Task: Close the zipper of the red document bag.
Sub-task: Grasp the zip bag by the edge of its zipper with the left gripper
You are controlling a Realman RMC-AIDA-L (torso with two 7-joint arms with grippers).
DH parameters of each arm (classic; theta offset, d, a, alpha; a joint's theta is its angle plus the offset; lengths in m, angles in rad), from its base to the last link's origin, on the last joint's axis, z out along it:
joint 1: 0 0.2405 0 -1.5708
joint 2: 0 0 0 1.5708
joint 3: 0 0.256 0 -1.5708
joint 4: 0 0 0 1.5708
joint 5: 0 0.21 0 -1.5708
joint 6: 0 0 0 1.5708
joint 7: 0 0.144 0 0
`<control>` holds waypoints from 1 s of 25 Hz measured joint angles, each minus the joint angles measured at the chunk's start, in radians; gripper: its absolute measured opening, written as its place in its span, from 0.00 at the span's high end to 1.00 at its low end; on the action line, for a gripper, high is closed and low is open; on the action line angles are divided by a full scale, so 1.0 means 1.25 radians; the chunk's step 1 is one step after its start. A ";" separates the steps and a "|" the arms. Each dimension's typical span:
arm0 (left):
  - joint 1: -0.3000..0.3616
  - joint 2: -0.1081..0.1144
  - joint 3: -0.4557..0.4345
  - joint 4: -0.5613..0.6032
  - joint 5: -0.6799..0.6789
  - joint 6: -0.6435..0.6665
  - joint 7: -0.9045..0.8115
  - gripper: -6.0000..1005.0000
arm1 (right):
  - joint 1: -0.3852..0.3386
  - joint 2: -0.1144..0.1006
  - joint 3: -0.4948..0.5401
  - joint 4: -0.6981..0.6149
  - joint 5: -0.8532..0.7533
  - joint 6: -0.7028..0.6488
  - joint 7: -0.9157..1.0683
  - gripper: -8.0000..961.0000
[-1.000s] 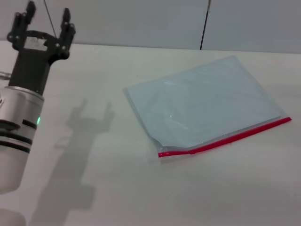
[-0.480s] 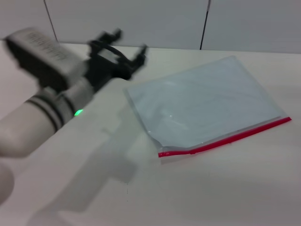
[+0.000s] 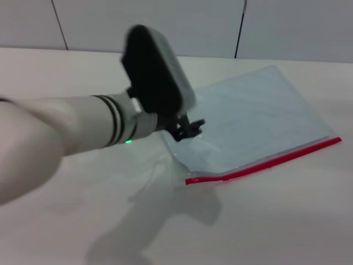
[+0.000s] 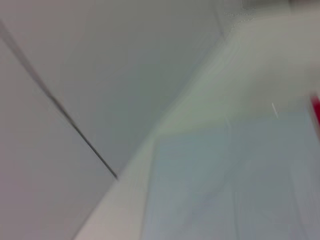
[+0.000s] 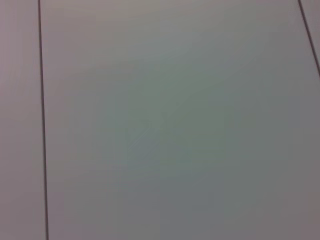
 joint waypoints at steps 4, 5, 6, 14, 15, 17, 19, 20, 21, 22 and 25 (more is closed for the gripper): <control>-0.029 0.005 0.066 0.060 0.162 0.116 -0.072 0.31 | 0.006 0.000 0.000 0.001 -0.002 0.013 0.000 0.07; -0.038 0.006 0.092 0.091 0.175 0.170 -0.070 0.31 | 0.006 -0.001 0.000 0.001 -0.002 0.015 0.000 0.07; -0.038 0.006 0.092 0.091 0.175 0.170 -0.070 0.31 | 0.006 -0.001 0.000 0.001 -0.002 0.016 0.000 0.07; -0.037 0.005 0.195 0.147 0.178 0.250 -0.032 0.32 | 0.007 -0.001 0.000 0.000 -0.003 0.018 0.000 0.07; -0.038 0.004 0.202 0.138 0.178 0.249 -0.032 0.32 | 0.007 -0.001 0.000 0.000 -0.003 0.018 0.000 0.07; -0.040 0.004 0.210 0.112 0.179 0.239 -0.031 0.32 | 0.008 -0.001 0.000 0.000 -0.002 0.018 0.000 0.08; -0.042 0.004 0.215 0.086 0.179 0.226 -0.030 0.32 | 0.008 -0.001 0.000 0.000 -0.001 0.018 0.000 0.08; -0.043 0.004 0.220 0.079 0.179 0.221 -0.030 0.32 | 0.008 -0.001 0.000 0.000 0.001 0.018 0.000 0.08; -0.045 0.004 0.226 0.070 0.180 0.213 -0.029 0.33 | 0.008 -0.001 0.000 0.000 0.001 0.018 0.000 0.08; -0.045 0.004 0.231 0.064 0.180 0.204 -0.029 0.33 | 0.008 -0.001 0.000 0.000 0.001 0.018 0.000 0.08; -0.043 0.006 0.240 0.053 0.181 0.179 -0.022 0.33 | 0.008 -0.001 0.000 0.000 0.001 0.018 0.000 0.08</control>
